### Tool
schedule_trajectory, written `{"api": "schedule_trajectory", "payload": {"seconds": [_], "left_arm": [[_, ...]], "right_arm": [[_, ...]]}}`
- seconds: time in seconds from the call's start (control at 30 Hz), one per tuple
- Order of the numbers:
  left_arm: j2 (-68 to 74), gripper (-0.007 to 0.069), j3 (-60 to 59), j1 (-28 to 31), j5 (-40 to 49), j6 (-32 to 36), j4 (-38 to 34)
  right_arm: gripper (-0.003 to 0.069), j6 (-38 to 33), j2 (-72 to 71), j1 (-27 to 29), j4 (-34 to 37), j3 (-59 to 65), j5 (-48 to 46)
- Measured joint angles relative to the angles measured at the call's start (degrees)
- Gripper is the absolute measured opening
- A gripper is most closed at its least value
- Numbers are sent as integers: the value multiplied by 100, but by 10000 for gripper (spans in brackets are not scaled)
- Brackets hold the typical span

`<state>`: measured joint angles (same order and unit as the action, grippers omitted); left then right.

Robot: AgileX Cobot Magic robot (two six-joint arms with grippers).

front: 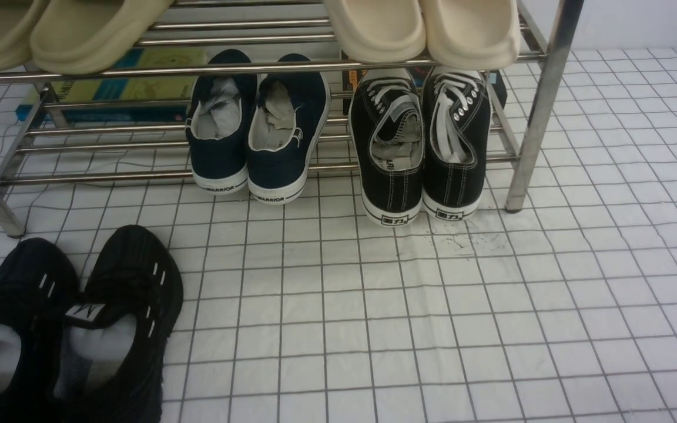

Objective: Take the shoes off the shelf with your hand from the white checkered tablecloth.

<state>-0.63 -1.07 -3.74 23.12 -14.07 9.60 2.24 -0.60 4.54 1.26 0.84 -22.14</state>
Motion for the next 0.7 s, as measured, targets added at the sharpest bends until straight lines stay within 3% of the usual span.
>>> {"api": "schedule_trajectory", "payload": {"seconds": [0.7], "left_arm": [[0,71,-5,0,-2,0,146]], "right_arm": [[239,0,0,0,0,0,0]]}}
